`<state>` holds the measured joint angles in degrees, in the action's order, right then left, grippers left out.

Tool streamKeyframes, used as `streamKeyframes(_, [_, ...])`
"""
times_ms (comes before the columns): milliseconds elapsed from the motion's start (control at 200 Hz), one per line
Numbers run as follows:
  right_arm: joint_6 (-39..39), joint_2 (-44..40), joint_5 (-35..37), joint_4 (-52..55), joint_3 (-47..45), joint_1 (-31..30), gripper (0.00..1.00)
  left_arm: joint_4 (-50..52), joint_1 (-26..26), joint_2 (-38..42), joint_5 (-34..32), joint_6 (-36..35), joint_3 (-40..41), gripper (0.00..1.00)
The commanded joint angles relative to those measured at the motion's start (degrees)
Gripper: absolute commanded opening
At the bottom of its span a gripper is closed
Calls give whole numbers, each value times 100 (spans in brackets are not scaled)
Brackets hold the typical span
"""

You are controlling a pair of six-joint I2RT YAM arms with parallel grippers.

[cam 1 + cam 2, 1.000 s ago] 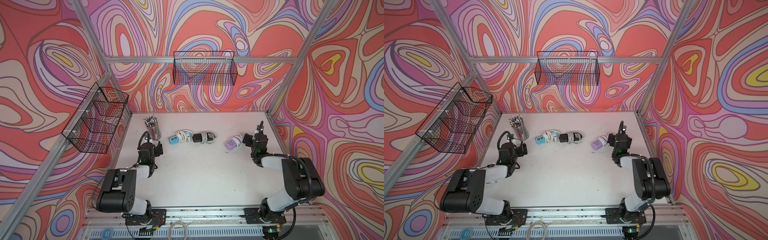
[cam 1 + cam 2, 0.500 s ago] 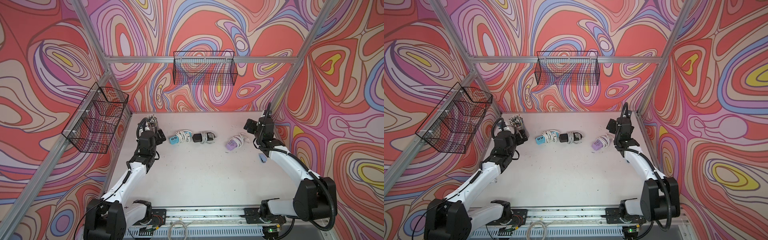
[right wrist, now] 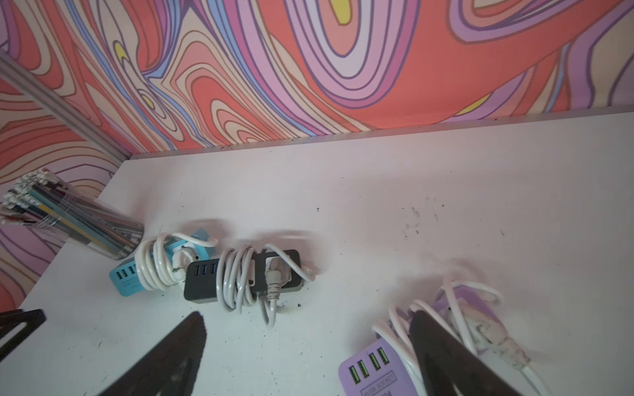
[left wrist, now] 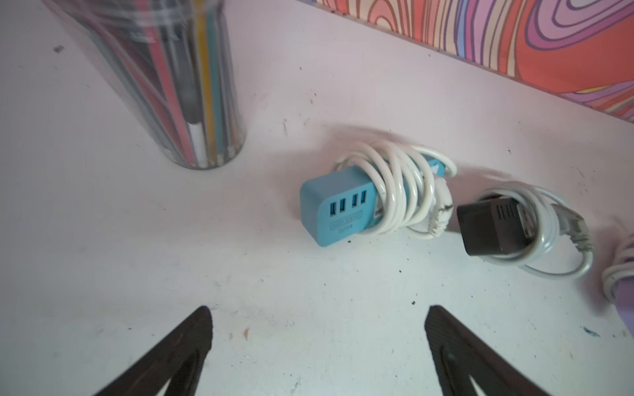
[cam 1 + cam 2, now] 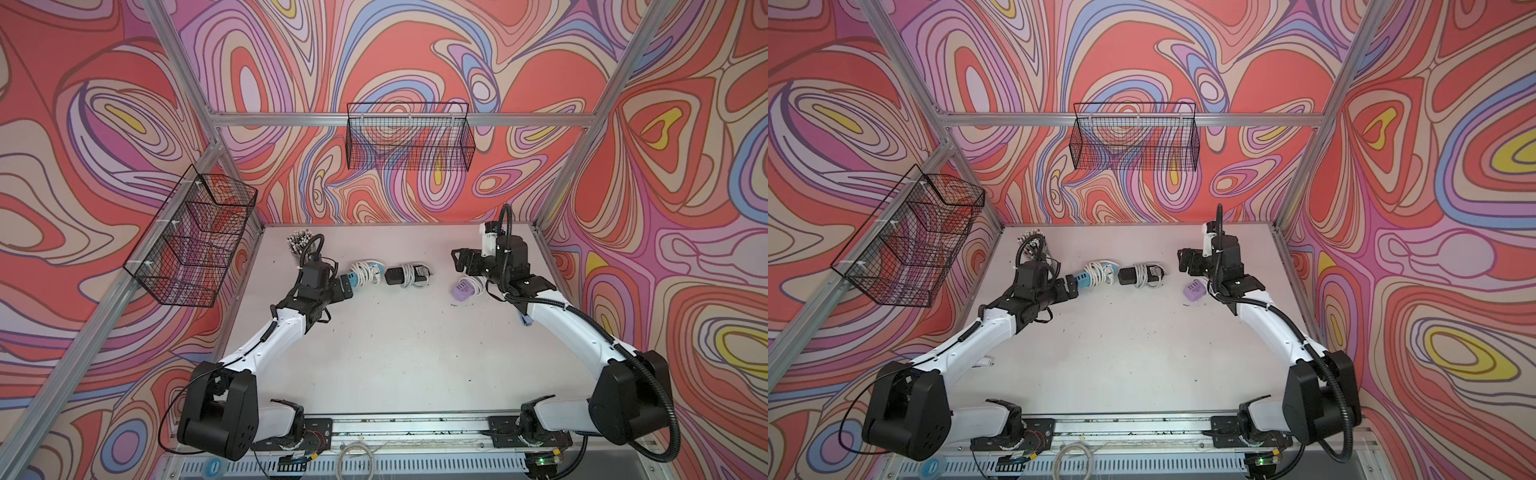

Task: Unwrap the cord wrapped around the power strip
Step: Pick up the power strip from the center of the board.

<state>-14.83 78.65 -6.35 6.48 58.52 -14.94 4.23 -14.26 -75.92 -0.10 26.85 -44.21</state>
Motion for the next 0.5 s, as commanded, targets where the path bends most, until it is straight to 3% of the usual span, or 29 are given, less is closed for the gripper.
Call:
streamKeyframes(0, [61,53,-517,126,120,-92,97,-1371,55,-164,1235,291,393,100])
streamKeyframes(120, [18,1,-750,60,65,-145,97,-2299,197,-340,1733,396,791,100])
streamKeyframes(285, [-2,-52,-1000,2,57,-219,97,-4167,806,-784,2329,1020,1593,100])
streamKeyframes(496, [17,-112,-1140,12,80,-305,97,-4969,922,-1498,2281,1060,1531,100])
